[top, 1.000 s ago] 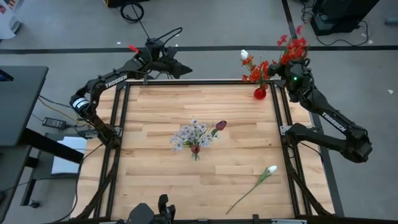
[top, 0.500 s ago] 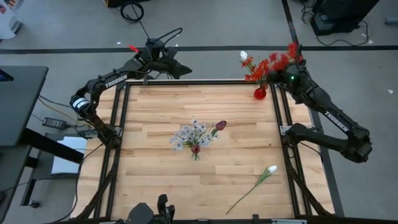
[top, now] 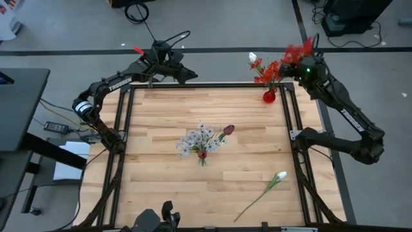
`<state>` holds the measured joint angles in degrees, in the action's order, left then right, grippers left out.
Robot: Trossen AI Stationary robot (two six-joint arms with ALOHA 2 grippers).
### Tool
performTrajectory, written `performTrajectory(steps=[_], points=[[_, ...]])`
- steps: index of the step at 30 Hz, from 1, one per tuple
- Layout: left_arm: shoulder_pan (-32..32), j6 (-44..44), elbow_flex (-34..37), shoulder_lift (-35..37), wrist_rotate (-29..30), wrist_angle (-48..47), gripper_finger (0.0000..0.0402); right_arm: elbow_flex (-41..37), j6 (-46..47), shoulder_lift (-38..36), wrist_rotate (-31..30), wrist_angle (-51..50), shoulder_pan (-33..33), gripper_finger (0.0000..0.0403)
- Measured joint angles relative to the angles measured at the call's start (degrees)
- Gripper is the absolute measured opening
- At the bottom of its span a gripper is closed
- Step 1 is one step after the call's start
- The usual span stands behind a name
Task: Sort flowers into vase by color
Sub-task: Put the orange flowers into the red vase, then put the white tulip into the red vase
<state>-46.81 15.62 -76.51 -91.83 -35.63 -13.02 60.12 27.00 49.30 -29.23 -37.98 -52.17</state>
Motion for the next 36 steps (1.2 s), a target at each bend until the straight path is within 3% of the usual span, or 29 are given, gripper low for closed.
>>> performTrajectory(steps=[4, 8, 12, 17, 29, 36], points=[[0.0, 0.44, 0.0, 0.0, 0.05, -1.19, 0.0188, -0.11, -2.49, 3.35, -3.8, -0.49, -2.44, 0.018], [0.0, 0.33, 0.0, 0.0, 0.04, -3.8, 0.0188, -0.09, -4.28, 4.12, -7.06, -3.8, 0.03, 0.0173], [0.07, 0.24, 0.0, 0.0, 0.04, -5.32, 0.0188, -0.11, -4.15, 2.41, -1.56, -5.41, 0.03, 0.0175], [0.11, 0.24, 0.0, 0.0, 0.04, -5.34, 0.0188, 0.02, -0.88, 1.39, 11.53, -7.18, -1.32, 0.018], [0.11, 0.22, 0.0, 0.0, 0.02, -5.75, 0.0188, 5.36, 1.04, 0.83, 24.82, -9.58, 1.71, 0.018], [-0.58, -1.5, 0.0, 0.49, -0.01, -7.24, 0.0188, 5.73, 16.38, 1.85, 34.18, -20.06, 6.14, 0.0168]])
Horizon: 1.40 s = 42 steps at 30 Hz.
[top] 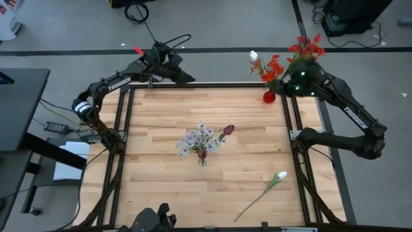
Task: Sort flowers into vase by color
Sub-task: Put the white tulip into the red vase
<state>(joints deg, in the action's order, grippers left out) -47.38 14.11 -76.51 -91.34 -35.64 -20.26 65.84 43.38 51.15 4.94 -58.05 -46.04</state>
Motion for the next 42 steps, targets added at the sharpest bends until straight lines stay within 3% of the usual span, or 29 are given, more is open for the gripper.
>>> performTrajectory(steps=[10, 17, 26, 31, 37, 42], points=[[-1.38, -11.68, 0.02, 0.92, 0.27, -9.69, 0.0188, -0.04, 18.48, 6.43, 1.12, -11.72, 20.27, 0.0146], [-1.35, -15.0, 0.02, 0.82, 2.8, -14.16, 0.0188, -0.05, 27.9, 12.02, 8.22, -12.5, 35.82, 0.0145], [-0.86, -15.55, 0.02, 1.42, 2.8, -17.32, 0.0188, -0.09, 10.34, 21.08, 9.58, -12.41, 54.47, 0.0145], [1.31, -14.66, 0.02, 5.19, 3.79, -17.76, 0.0188, -0.55, -3.19, 25.1, 5.65, -12.02, 65.12, 0.0135], [9.44, -12.74, 0.02, 11.02, 11.36, -18.28, 0.0188, -5.01, -10.79, 27.98, 5.21, -8.25, 75.19, 0.013], [19.66, -12.31, 0.0, 14.05, 20.54, -18.95, 0.0188, -10.1, -10.79, 28.5, 4.91, 2.84, 81.54, 0.0124]])
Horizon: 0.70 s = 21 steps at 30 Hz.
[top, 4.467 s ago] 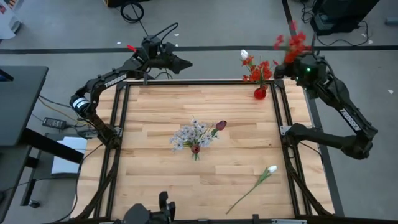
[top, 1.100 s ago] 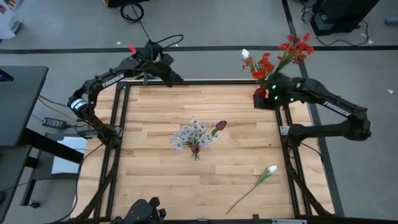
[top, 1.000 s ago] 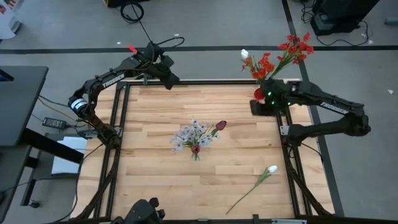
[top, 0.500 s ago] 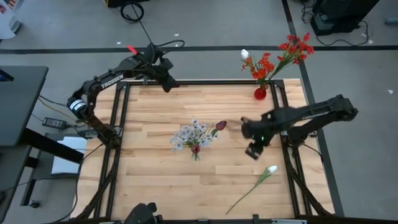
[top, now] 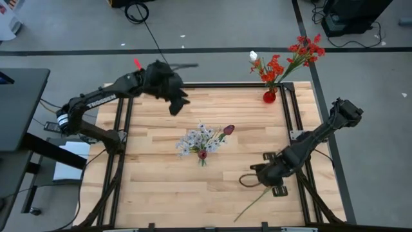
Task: Sort flowers into vase by color
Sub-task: Put the white tulip into the red vase
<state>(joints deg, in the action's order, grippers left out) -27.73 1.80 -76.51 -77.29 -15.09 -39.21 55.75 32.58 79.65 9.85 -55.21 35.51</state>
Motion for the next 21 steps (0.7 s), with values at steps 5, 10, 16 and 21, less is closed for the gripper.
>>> performTrajectory(steps=[5, 10, 16, 21], points=[[10.03, 3.43, 0.0, 1.03, 8.33, 0.01, 0.0188, -5.14, 1.69, -0.04, -1.25, 7.72, 4.2, 0.0119], [18.18, 6.33, 0.0, 0.96, 12.19, -0.84, 0.0188, -9.39, 1.74, -0.03, -1.26, 12.35, 7.02, 0.0119], [25.21, 10.5, 0.0, 0.96, 14.69, -4.09, 0.0188, -13.65, 0.2, -0.04, -2.78, 20.25, 9.3, 0.0118], [28.97, 11.98, 0.0, 0.96, 16.16, -10.73, 0.0188, -14.84, -4.17, 2.33, -3.82, 23.87, 9.38, 0.0118]])
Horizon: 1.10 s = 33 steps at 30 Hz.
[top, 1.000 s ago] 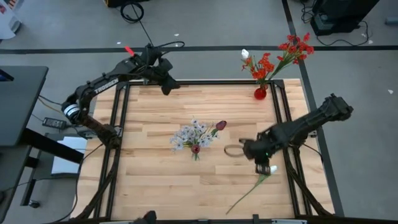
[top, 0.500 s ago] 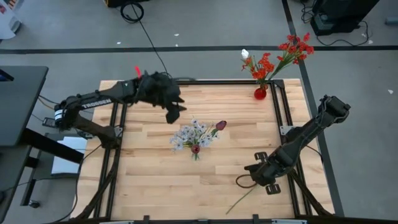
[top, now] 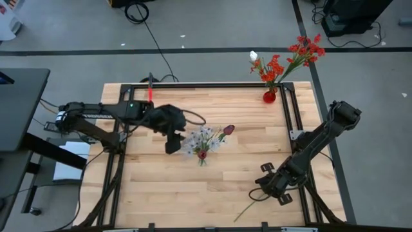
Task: Sort flowers into vase by color
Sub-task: Put the white tulip into the red vase
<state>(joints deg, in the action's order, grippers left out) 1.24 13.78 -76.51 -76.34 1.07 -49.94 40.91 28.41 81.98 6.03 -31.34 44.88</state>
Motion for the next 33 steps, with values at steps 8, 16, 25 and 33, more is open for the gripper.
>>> performTrajectory(steps=[8, 16, 25, 33], points=[[2.38, 5.34, 0.0, 0.75, 1.16, -6.23, 0.0188, 0.52, -3.08, 7.84, 1.44, 3.02, -0.05, 0.0115], [1.67, 6.83, 0.0, 2.89, 5.0, -8.09, 0.0188, 1.62, 3.7, 6.0, 1.28, 2.91, -1.8, 0.0014], [0.78, 2.86, -0.04, 7.61, 12.39, -6.69, 0.0187, 1.84, 33.07, -1.56, 1.31, 1.87, -8.69, 0.0007], [0.8, -7.21, -0.07, 9.76, 18.2, -2.38, 0.0187, 1.81, 56.31, -9.42, 1.76, 0.84, -17.52, 0.0008]])
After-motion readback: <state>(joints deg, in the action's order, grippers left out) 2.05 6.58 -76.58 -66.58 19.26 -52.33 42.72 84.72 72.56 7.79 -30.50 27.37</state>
